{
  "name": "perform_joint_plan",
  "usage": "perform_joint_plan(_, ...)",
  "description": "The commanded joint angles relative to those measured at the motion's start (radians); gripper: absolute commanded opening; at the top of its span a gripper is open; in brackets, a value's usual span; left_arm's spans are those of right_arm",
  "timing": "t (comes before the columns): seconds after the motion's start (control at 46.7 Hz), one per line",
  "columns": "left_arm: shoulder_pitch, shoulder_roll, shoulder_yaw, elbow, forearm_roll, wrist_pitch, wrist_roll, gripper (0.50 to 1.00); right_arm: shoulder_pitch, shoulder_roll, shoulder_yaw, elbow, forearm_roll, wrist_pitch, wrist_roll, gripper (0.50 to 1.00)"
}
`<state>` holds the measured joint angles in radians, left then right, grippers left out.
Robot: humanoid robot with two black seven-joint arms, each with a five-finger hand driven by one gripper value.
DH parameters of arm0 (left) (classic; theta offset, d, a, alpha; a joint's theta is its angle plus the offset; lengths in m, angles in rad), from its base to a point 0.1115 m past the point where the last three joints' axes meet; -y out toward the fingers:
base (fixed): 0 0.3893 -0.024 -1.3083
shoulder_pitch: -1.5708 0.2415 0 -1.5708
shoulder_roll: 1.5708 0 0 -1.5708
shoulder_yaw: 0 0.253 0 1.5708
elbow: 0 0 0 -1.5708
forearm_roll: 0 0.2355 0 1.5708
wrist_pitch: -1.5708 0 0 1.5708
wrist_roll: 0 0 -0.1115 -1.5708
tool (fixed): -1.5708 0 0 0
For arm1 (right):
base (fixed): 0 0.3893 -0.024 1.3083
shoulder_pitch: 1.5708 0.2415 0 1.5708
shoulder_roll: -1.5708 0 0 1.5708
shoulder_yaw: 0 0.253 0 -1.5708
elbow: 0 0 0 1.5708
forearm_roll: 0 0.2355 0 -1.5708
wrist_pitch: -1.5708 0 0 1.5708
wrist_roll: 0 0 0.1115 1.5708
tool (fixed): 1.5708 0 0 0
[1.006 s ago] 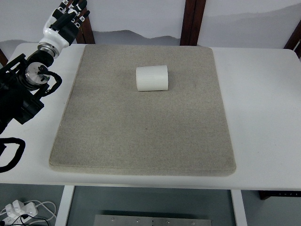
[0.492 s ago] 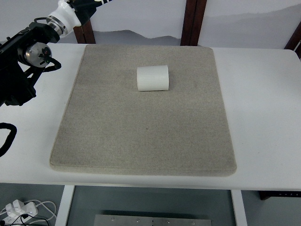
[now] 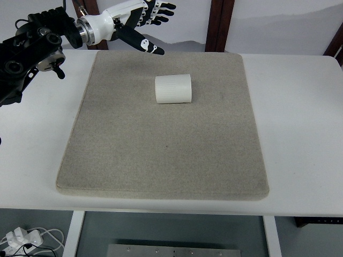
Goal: Flip white cup upright
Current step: 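Reach the left hand over the sideways white cup, fingers pointing down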
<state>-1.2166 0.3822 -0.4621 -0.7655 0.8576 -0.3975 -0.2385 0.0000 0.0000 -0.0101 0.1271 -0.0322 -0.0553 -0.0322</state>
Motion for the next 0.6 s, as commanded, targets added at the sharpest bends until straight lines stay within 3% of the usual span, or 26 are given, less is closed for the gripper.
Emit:
perform_joint_plan(0.0,-0.047,0.014,0.08,-0.029,0.005,0.003,0.016,0.99,0.0,0.0,-0.001,0.0,0.0,0.0,0.0,0.952)
perform_joint_plan(0.171,-0.118,0.006,0.21,-0.038,0.005,0.025,0.082,0.981,0.0,0.0,-0.001,0.0,0.0,0.0,0.0,0.952)
perform_joint_plan(0.449,-0.169,0.026,0.263,-0.179,0.0,0.054,0.349,0.975,0.0,0.0,-0.001,0.0,0.0,0.0,0.0,0.952)
perform_joint_plan(0.578,-0.192,0.02,0.266,-0.184,0.001,0.052,0.406,0.973,0.0,0.0,-0.001,0.0,0.0,0.0,0.0,0.952)
